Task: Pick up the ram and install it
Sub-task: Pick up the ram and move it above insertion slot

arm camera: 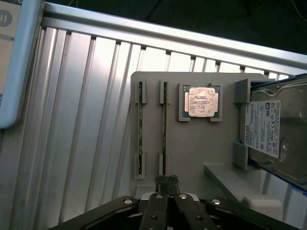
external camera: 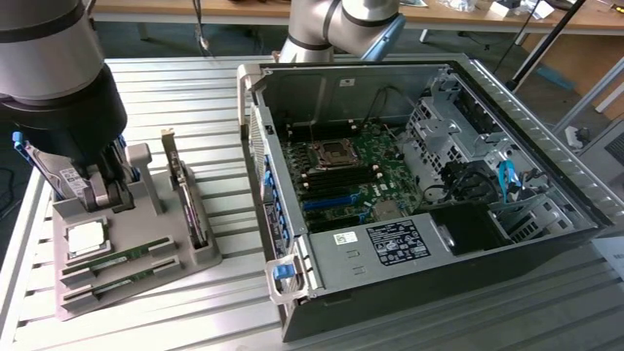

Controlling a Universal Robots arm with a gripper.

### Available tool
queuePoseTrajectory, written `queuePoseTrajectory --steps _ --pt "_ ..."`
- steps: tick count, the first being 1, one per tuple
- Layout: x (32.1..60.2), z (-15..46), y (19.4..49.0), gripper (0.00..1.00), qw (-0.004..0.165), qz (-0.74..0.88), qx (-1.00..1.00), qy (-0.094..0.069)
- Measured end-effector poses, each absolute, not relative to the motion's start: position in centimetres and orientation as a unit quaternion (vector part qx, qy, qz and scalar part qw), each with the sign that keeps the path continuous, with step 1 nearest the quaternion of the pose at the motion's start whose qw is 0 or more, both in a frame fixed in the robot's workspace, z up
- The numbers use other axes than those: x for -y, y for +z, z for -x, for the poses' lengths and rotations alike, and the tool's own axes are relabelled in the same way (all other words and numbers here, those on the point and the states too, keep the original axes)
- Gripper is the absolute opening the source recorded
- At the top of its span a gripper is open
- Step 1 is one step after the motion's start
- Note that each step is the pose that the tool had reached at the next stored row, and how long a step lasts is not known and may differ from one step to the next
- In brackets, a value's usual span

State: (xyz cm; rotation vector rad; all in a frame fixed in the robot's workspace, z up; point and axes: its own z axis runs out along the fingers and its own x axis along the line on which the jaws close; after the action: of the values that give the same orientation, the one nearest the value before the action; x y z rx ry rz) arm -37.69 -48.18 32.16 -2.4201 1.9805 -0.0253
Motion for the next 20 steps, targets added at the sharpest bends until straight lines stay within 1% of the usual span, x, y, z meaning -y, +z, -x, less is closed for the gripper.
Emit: queuePoseTrajectory --steps 20 --pt "48.2 37.7 28.4 0.11 0.007 0.774 -0.633 -0.008"
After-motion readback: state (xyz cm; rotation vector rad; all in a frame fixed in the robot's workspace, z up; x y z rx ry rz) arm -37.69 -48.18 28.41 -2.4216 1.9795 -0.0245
